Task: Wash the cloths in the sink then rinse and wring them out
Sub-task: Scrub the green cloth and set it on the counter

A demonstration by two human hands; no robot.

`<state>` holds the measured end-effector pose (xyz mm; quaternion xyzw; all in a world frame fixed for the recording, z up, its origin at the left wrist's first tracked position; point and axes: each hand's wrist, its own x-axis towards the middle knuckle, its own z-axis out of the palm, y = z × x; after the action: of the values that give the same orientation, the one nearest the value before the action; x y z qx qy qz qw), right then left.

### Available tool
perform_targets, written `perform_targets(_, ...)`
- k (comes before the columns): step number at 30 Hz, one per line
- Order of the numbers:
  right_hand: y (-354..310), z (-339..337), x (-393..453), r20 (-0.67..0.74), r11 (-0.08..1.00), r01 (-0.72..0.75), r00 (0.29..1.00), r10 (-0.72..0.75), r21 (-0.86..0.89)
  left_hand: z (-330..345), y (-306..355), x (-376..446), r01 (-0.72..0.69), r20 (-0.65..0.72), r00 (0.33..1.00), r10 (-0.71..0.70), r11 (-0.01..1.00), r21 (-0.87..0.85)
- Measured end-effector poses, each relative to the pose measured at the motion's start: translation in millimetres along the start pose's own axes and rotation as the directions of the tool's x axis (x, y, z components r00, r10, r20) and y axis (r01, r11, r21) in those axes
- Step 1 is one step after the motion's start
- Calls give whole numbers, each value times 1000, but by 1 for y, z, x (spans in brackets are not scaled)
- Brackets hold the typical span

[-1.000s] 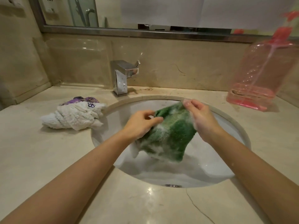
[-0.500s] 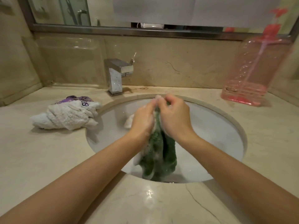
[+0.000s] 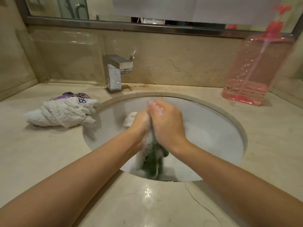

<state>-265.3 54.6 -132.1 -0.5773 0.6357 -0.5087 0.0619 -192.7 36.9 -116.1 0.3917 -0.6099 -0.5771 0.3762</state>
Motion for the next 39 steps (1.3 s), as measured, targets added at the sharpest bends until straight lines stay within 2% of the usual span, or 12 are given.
perform_targets(4,2,0,11,40,989,-80,996,85,-126,-1,2,4,137,-48,989,-139,989,-53)
perform_targets(8,-7,1,-6,97,968,204,977,-192,-147,-6,0,4,102,-47,993,-106,992,-79)
perform_targets(12,7,-2,13,101,973,-47,992,72,-224,-3,2,-4,87,24,996,-87,996,-17)
perform_targets(16,-2,0,-6,152,968,174,977,-148,-180,-7,-4,5,100,-42,993,-106,987,-125)
perform_targets(20,24,3,21,154,962,-74,981,117,-261,-10,-2,12,241,40,970,-238,958,-154)
perform_targets(25,35,0,18,166,958,-47,981,97,-283,-8,-3,10,271,86,962,-259,945,-185)
perform_targets(27,33,0,24,170,955,-152,965,198,-254,-10,-2,7,322,151,944,-292,915,-245)
perform_targets(30,32,-8,27,396,858,-504,811,430,100,-19,-3,8,325,192,938,-289,925,-197)
perform_targets(32,35,-20,24,665,702,-662,651,365,263,-25,-4,8,279,203,947,-250,952,-126)
perform_targets(34,40,-28,24,768,641,-708,575,282,295,-31,-5,11,176,176,969,-171,984,-17)
perform_targets(37,40,-27,26,669,680,-657,668,325,326,-42,-9,19,1,85,996,-16,984,178)
perform_targets(39,40,-26,27,514,718,-592,772,374,365,-48,-10,23,37,89,994,-67,953,301)
